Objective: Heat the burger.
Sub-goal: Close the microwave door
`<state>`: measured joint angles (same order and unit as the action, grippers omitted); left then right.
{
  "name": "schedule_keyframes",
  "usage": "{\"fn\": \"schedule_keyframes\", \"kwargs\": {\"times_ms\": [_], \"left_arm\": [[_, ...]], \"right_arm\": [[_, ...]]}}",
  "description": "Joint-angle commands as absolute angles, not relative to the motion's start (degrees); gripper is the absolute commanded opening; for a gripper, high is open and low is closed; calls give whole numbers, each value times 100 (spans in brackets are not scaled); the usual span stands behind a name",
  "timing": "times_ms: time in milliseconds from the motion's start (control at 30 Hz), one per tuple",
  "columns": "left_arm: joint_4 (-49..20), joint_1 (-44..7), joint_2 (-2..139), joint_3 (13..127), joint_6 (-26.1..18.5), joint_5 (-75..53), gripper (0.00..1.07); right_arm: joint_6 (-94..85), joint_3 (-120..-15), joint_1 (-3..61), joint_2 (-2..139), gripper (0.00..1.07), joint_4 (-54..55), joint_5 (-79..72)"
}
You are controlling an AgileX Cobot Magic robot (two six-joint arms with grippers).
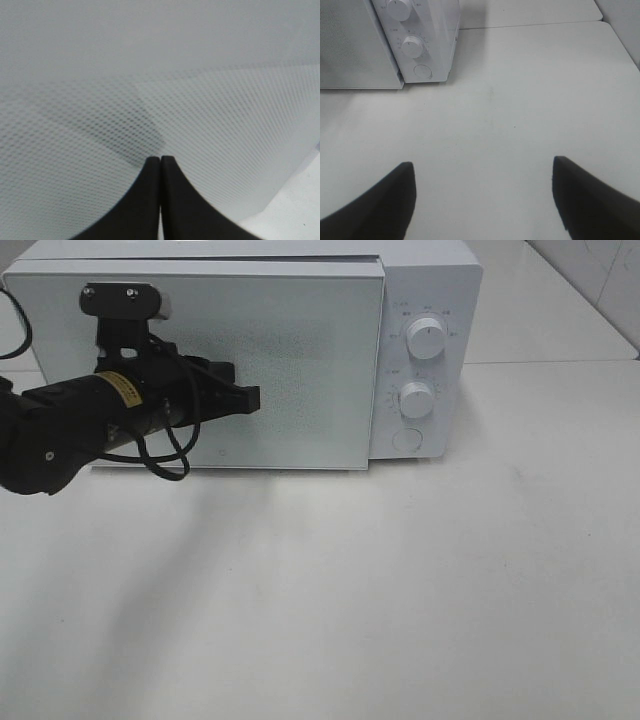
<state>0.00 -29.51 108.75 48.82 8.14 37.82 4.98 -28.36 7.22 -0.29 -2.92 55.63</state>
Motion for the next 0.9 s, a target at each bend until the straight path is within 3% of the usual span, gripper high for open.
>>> {"fn": "schedule_keyframes", "kwargs": {"times_ms": [33, 633, 900], "left_arm": [[-304, -2951, 10966, 5248, 802, 3982, 0], [-367, -3501, 11854, 6956, 808, 3461, 0], [-361, -3885, 11837, 7007, 808, 3283, 0]], "right_arm": [[510, -2836, 705, -172, 73, -281, 5506], [510, -2836, 705, -172, 73, -281, 5506], [510, -2836, 705, -172, 73, -281, 5506]]}}
